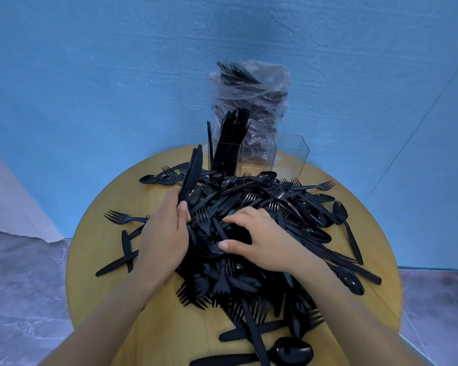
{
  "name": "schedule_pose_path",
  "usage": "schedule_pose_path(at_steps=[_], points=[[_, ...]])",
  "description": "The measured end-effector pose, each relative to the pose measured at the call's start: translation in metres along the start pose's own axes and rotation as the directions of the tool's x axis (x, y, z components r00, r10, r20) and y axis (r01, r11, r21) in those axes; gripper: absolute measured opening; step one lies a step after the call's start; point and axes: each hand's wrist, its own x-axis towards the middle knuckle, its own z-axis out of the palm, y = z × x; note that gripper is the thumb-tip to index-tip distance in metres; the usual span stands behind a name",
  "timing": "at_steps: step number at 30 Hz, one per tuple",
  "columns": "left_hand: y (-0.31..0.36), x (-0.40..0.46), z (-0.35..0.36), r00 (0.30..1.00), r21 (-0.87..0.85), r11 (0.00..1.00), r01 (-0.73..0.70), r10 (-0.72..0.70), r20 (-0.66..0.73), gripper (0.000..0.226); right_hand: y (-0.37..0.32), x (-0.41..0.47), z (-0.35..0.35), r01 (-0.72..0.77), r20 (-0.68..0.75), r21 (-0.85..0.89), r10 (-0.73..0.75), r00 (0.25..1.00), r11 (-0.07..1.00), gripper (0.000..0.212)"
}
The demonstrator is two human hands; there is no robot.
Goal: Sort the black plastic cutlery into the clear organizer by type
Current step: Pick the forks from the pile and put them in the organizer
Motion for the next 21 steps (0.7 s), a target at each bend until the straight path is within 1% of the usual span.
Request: schedule_pose_path(at_steps=[2,4,9,13,15,17,19,21], points=[[-0.003,-0.006,-0.001,1.0,0.014,1.0,0.003,-0.003,-0.004,0.022,-0.009,0.0,0.007,0.023,0.031,-0.065,-0.021,0.999,0.998,0.064],[-0.004,-0.012,-0.002,1.0,0.009,1.0,0.025,-0.025,0.007,0.019,-0.017,0.002,0.013,0.048,0.021,-0.084,-0.046,0.999,0.995,0.062],[-0.006,-0.019,-0.003,0.999,0.014,0.999,0.047,-0.048,0.012,0.014,-0.036,0.014,0.026,0.089,-0.035,-0.004,-0.089,0.995,0.996,0.047],[-0.01,-0.021,-0.003,0.998,0.036,0.998,0.052,-0.053,0.016,0.016,-0.043,0.008,0.018,0.125,-0.055,0.13,-0.119,0.991,0.984,0.043],[-0.009,-0.023,-0.002,0.998,0.034,0.998,0.054,-0.055,0.023,0.018,-0.038,-0.003,0.008,0.116,-0.13,0.159,-0.095,0.987,0.98,0.04],[-0.005,-0.025,0.0,0.999,0.024,0.999,0.042,-0.043,0.027,0.017,-0.023,-0.016,-0.002,0.054,-0.253,0.129,-0.019,0.967,0.99,0.035],[-0.001,-0.027,0.003,1.0,0.03,1.0,0.008,-0.009,0.029,0.015,-0.002,-0.027,-0.01,-0.071,-0.346,0.061,0.088,0.934,0.996,0.033],[0.003,-0.027,0.007,0.999,0.047,0.998,-0.048,0.047,0.019,0.014,0.018,-0.038,-0.013,-0.217,-0.35,0.036,0.215,0.912,0.976,0.036]])
